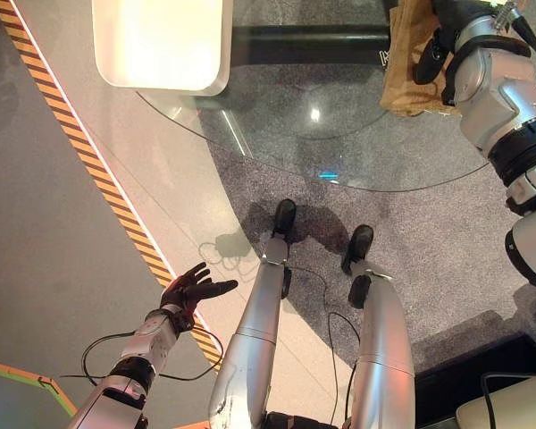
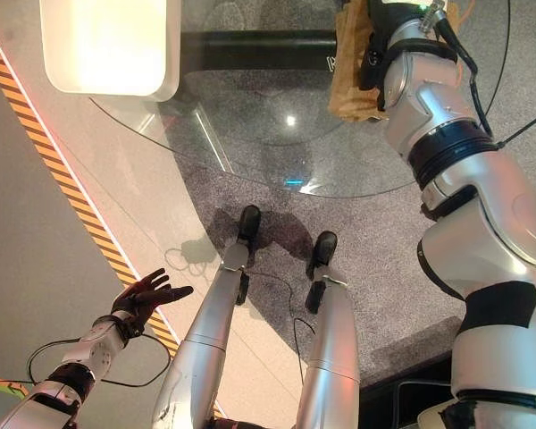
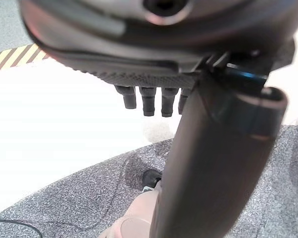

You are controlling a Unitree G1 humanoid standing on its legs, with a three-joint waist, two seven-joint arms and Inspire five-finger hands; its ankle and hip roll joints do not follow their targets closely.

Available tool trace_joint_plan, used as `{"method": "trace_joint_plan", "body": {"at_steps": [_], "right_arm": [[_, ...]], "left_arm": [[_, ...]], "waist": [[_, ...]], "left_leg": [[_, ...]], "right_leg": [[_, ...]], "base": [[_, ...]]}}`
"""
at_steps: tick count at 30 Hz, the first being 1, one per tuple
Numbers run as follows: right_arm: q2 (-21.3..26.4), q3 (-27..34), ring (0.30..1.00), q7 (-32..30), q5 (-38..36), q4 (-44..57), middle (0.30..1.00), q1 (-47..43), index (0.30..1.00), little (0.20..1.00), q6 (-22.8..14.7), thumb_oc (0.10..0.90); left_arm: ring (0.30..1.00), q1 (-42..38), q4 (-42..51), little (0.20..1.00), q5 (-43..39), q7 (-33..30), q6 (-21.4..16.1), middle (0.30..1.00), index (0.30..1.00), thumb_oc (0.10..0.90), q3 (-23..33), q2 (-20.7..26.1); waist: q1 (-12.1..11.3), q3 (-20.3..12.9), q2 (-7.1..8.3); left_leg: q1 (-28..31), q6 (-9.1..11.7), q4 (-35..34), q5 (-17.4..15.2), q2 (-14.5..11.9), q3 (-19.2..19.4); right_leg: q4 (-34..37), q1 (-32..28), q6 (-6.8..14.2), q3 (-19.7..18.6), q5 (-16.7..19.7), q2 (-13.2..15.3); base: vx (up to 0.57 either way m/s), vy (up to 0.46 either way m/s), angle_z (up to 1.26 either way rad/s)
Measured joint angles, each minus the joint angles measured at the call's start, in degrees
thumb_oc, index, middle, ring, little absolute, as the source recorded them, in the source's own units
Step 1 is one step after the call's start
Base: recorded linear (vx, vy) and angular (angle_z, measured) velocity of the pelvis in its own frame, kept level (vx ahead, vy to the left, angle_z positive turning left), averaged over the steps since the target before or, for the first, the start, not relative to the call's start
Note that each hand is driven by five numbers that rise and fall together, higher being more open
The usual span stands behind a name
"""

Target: Wipe the table with a cloth and put it in the basket.

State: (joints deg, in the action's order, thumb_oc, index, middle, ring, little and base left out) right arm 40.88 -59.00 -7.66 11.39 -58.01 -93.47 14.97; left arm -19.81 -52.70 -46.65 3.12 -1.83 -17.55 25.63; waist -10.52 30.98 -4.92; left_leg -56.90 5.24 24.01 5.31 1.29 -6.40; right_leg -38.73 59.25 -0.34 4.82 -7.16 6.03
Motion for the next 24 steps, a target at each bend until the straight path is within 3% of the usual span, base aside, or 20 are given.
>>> {"method": "trace_joint_plan", "body": {"at_steps": [13,14,15,16,17,24], "right_arm": [[0.0,-0.9,0.900,2.8,2.5,0.1,0.900,-0.7,0.900,0.900,-0.8,0.800],[0.0,-1.1,0.728,2.9,2.8,0.1,0.728,-0.8,0.728,0.700,-0.9,0.600],[0.0,-1.2,0.615,3.0,3.3,0.1,0.615,-0.8,0.615,0.568,-1.1,0.468],[0.0,-1.3,0.368,3.1,3.5,0.1,0.368,-0.8,0.368,0.280,-1.2,0.180],[0.0,-1.4,0.300,3.2,3.9,0.1,0.300,-0.8,0.300,0.200,-1.3,0.100],[0.0,-1.6,0.300,4.3,4.4,0.1,0.300,-0.9,0.300,0.200,-1.3,0.100]], "left_arm": [[0.900,0.0,0.0,0.900,0.0,0.2,0.0,0.900,0.900,0.800,-0.1,0.0],[0.900,0.0,0.0,0.900,0.0,0.2,0.0,0.900,0.900,0.800,-0.1,0.0],[0.900,0.0,0.0,0.900,0.0,0.2,0.0,0.900,0.900,0.800,-0.1,0.0],[0.900,0.0,0.0,0.900,0.0,0.2,0.0,0.900,0.900,0.800,-0.1,0.0],[0.900,0.0,0.0,0.900,0.0,0.2,0.0,0.900,0.900,0.800,-0.1,0.0],[0.900,0.0,0.0,0.900,0.0,0.3,0.0,0.900,0.900,0.800,-0.1,0.0]], "waist": [[-0.2,0.0,-0.02],[-0.2,0.0,-0.02],[-0.2,0.0,-0.03],[-0.2,0.0,-0.03],[-0.2,0.0,-0.03],[-0.3,-0.1,-0.14]], "left_leg": [[-0.2,0.4,-0.3,0.3,-0.1,-0.5],[-0.2,0.4,-0.4,0.3,-0.1,-0.5],[-0.2,0.4,-0.5,0.4,-0.1,-0.6],[-0.2,0.5,-0.5,0.4,-0.1,-0.6],[-0.2,0.5,-0.6,0.4,-0.1,-0.6],[-0.1,0.6,-1.0,0.7,-0.1,-0.7]], "right_leg": [[0.0,0.1,-0.1,0.7,-0.1,0.1],[0.0,0.1,-0.1,0.8,-0.1,0.1],[0.0,0.1,-0.1,0.8,-0.1,0.1],[0.0,0.1,-0.2,0.8,-0.1,0.1],[0.0,0.1,-0.2,0.9,-0.1,0.1],[0.1,0.2,-0.3,1.0,0.0,0.2]], "base": [[0.00,0.000,0.01],[0.00,0.000,0.00],[0.00,0.000,0.00],[0.00,0.000,0.00],[0.00,0.000,0.00],[0.00,-0.001,0.00]]}}
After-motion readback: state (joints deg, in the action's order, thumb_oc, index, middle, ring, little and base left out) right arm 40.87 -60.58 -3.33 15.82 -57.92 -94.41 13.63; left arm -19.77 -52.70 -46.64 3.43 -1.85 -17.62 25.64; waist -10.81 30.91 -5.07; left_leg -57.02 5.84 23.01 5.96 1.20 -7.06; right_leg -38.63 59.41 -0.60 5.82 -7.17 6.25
